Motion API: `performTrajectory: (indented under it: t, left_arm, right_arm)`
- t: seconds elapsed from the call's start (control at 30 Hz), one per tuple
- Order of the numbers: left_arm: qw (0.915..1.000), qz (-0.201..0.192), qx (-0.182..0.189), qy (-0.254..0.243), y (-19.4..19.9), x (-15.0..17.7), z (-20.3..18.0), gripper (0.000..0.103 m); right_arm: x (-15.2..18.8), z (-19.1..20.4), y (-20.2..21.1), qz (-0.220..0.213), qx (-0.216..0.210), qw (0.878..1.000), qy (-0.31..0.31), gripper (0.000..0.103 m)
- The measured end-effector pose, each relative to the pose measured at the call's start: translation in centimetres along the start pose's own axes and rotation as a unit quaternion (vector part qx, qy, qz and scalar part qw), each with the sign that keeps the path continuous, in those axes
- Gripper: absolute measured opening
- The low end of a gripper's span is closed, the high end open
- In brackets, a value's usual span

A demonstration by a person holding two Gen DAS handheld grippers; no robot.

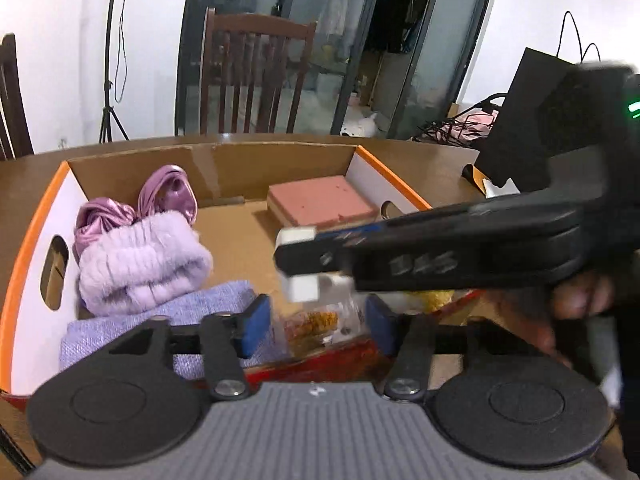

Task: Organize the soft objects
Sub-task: 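Carry the tissue with the right gripper while the left carries the snack packet into the box, then withdraw both grippers from the box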

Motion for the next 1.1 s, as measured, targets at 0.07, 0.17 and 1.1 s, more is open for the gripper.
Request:
performTrajectory:
  t: [0.07, 0.17, 1.1]
  left_arm:
    - [0.9999, -0.01, -0.004, -0.002, 0.6, -0.1, 0.2, 0.072]
    - [0.9998, -0.017, -0.009, -0.001, 1.5, -0.4, 1.0, 0.076]
    - [0.9787, -0.171, -0.11, -0.03, 29.8, 0.8, -3.3, 0.09]
  right_arm:
    - [0.9, -0.4, -1.0, 0.017, 0.006, 1.0, -0.005, 0.027]
    - [1.7, -0.6, -1.5, 0.026, 0.002, 0.999, -0.024, 0.04]
    - [1.1, 10.3, 29.6, -0.158, 0.044, 0.982, 0.097, 0.072]
Point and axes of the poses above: each gripper's, at about its wrist camera, not at the fingertips, and y roughly against the way its jaws point, z to its left, x to its underside, the point moved 10 cm from there along -y, roughly the way its jaws point, and after that the axes turned 12 degrees about -z, right-handed, at the moved point
